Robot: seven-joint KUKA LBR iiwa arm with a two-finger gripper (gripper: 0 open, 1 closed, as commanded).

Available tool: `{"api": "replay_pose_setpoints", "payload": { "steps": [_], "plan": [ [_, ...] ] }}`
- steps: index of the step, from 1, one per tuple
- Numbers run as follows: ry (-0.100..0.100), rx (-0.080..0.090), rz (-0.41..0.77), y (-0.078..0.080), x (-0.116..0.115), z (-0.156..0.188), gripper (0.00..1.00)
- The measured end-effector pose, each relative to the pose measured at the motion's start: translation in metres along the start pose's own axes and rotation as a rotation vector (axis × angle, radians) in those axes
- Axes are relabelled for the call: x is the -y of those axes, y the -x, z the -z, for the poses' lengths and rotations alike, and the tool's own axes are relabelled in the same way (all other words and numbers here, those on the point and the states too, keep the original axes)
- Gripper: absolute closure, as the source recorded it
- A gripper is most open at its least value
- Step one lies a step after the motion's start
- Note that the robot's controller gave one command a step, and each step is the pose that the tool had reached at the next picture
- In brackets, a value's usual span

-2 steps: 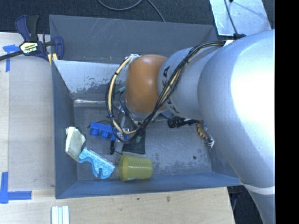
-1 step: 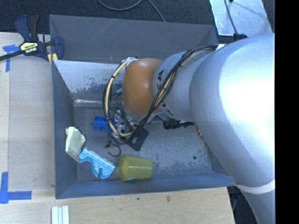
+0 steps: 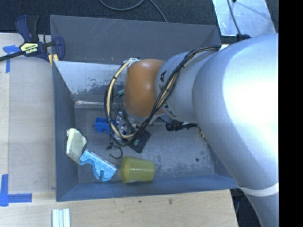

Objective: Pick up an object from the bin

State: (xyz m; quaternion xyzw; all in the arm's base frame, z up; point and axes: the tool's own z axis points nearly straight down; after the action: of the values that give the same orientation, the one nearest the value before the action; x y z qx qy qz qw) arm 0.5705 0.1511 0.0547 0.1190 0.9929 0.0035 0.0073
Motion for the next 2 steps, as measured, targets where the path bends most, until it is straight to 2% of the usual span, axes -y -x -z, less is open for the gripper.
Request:
{"api": "replay_pose_setpoints", "payload": {
  "steps": [2],
  "plan": [
    [-0.008, -0.014, 0.000, -0.002, 0.002, 0.022, 1.00]
  ]
}}
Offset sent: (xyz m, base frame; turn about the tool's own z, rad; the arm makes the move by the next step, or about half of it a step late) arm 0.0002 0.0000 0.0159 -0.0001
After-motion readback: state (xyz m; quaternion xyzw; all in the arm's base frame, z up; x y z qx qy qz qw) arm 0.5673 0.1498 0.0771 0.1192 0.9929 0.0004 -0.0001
